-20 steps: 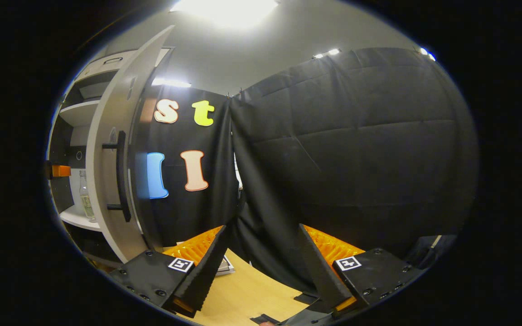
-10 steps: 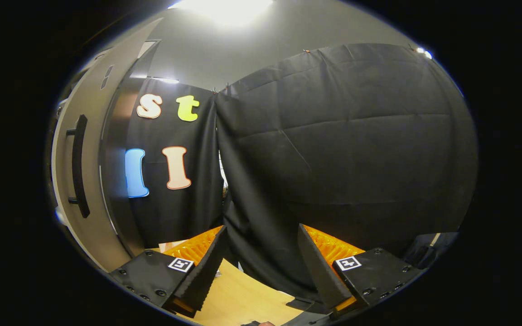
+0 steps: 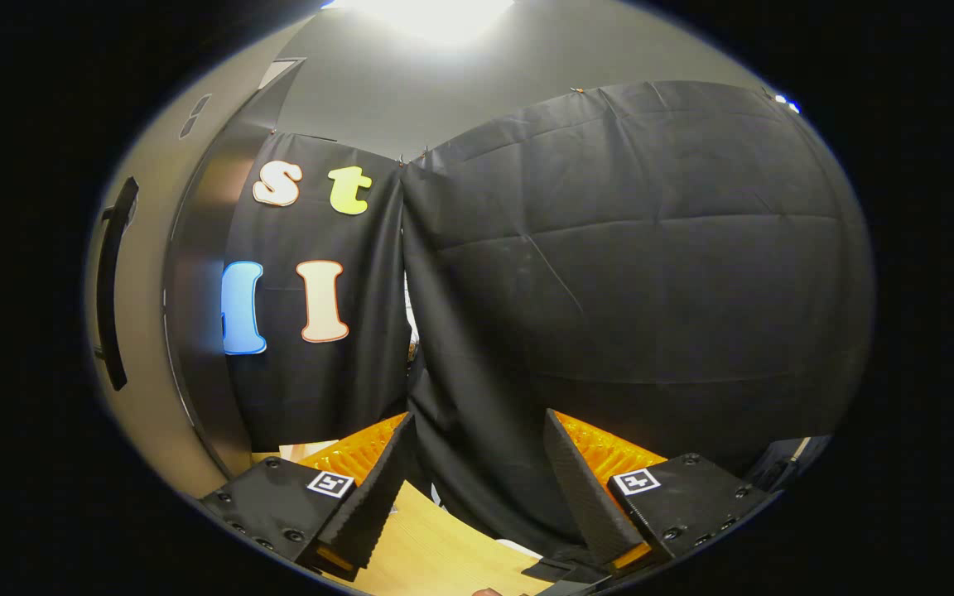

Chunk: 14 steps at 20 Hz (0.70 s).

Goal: Grasp the bottle in the cabinet with the left hand and place it on the coaster, then close the right door with the right hand and the left door with the left hand.

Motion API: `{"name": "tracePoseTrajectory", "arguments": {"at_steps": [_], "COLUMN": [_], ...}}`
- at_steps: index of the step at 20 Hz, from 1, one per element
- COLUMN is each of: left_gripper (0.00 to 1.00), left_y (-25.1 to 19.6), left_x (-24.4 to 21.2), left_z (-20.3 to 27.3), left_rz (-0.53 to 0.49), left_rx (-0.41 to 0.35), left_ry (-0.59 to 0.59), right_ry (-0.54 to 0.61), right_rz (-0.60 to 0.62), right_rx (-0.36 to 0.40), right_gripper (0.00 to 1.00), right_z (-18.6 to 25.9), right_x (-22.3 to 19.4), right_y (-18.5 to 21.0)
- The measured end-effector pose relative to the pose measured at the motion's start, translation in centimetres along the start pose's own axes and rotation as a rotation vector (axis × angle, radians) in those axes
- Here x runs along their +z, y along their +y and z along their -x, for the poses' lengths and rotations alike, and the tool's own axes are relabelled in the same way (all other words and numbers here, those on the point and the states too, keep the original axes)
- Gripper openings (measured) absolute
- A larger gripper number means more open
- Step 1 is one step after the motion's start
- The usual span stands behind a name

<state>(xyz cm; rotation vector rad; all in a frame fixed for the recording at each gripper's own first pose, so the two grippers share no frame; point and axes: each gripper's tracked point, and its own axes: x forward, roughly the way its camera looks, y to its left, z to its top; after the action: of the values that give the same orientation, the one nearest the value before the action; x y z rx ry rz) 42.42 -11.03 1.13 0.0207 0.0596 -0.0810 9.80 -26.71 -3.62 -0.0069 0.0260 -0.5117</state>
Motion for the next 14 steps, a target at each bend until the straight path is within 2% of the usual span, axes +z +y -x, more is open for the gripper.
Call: {"name": "tracePoseTrajectory", "arguments": {"at_steps": [1, 2, 3, 7, 8, 9, 12, 13, 14], "left_gripper": [0.4, 0.53, 0.46, 0.46, 0.39, 0.46, 0.46, 0.53, 0.46], "left_y": [-0.1, -0.2, -0.4, -1.1, -1.2, -1.4, -2.4, -2.8, -3.0], "left_x": [-0.3, 0.0, 0.0, 1.3, 1.9, 2.4, 3.7, 4.0, 4.1], "left_z": [-0.3, 0.1, 0.2, 1.6, 2.2, 2.8, 4.8, 5.6, 6.5], "left_rz": [0.006, 0.011, 0.009, -0.01, -0.024, -0.038, -0.048, -0.029, -0.003], "left_rx": [-0.005, -0.01, -0.018, -0.062, -0.07, -0.08, -0.123, -0.142, -0.163], "left_ry": [-0.003, 0.002, 0.008, -0.001, -0.008, -0.015, -0.031, -0.034, -0.04], "right_ry": [0.005, 0.011, 0.014, 0.005, 0.002, 0.002, -0.002, 0.001, 0.007], "right_rz": [-0.003, -0.006, -0.008, 0.001, 0.005, 0.009, 0.02, 0.019, 0.017], "right_rx": [0.001, 0.005, 0.011, 0.048, 0.059, 0.068, 0.091, 0.096, 0.104], "right_gripper": [0.92, 0.92, 0.92, 0.92, 0.92, 0.92, 0.92, 0.92, 0.92], "right_z": [-0.3, -0.7, -1.0, -2.2, -2.4, -2.5, -2.6, -2.6, -2.5], "right_x": [-0.1, -0.3, -0.3, 0.3, 0.3, 0.4, 0.4, 0.4, 0.2], "right_y": [0.1, 0.3, 0.5, 1.8, 2.1, 2.3, 2.8, 3.2, 3.4]}}
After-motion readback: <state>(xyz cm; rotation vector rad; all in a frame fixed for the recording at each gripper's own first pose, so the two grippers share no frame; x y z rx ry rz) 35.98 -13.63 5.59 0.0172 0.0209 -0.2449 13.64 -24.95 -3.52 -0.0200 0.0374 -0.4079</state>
